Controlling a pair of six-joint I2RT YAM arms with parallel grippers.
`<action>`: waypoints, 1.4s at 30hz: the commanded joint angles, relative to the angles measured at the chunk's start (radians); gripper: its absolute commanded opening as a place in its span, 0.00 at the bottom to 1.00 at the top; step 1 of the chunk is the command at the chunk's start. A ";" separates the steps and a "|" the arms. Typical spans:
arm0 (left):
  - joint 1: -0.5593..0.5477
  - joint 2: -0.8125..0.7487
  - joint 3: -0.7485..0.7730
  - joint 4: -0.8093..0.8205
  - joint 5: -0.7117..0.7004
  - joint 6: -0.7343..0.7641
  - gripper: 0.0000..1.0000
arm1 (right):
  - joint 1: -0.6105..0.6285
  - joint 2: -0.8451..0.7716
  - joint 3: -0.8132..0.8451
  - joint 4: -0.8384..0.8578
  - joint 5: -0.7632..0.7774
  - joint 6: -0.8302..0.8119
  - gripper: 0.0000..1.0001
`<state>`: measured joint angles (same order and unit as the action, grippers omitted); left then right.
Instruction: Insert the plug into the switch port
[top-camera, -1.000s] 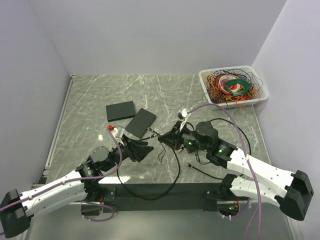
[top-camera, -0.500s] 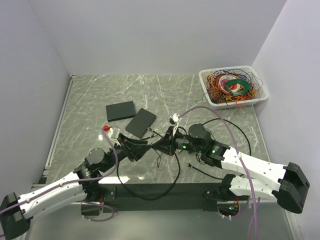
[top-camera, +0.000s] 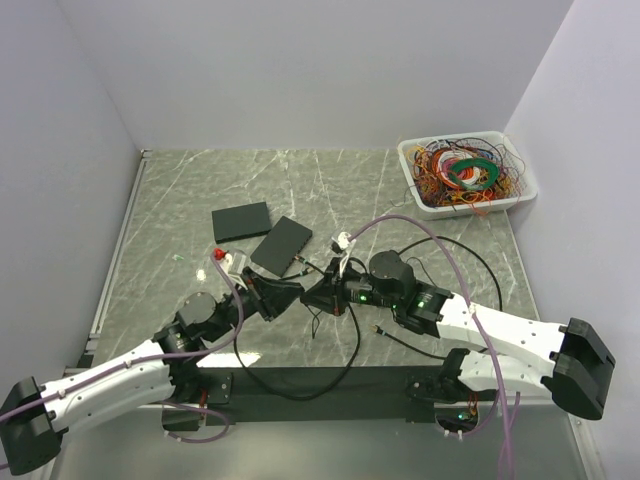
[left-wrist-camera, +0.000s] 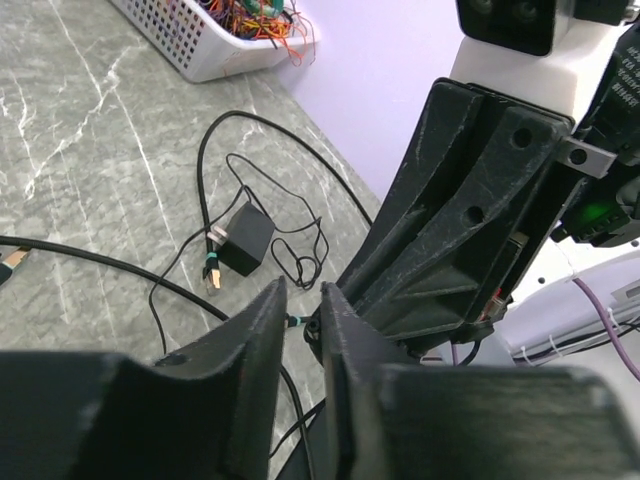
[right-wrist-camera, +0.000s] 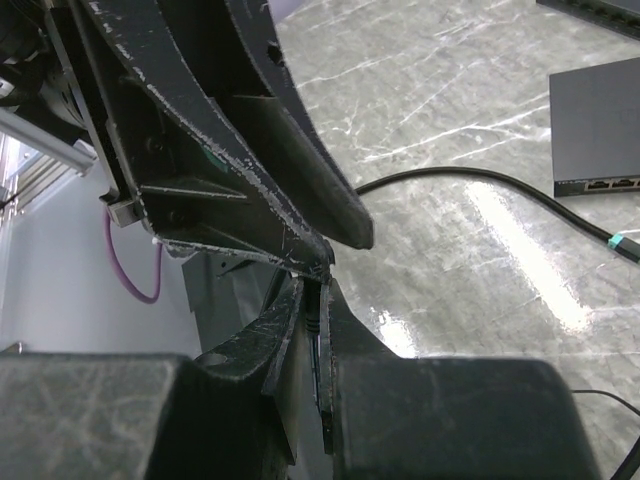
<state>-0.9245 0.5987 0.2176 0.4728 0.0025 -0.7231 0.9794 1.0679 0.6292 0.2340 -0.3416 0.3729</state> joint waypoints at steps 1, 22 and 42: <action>-0.005 -0.022 0.035 0.026 0.001 0.002 0.25 | 0.010 -0.032 0.014 0.056 0.021 -0.008 0.00; -0.005 -0.053 0.000 0.049 0.067 -0.030 0.00 | 0.011 -0.069 0.000 0.090 0.073 0.021 0.00; -0.007 -0.083 0.011 0.036 0.017 -0.039 0.00 | 0.012 -0.122 -0.049 0.102 0.093 0.026 0.52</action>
<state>-0.9249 0.5144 0.2176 0.4778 0.0280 -0.7540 0.9905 0.9318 0.5797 0.2794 -0.2230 0.4004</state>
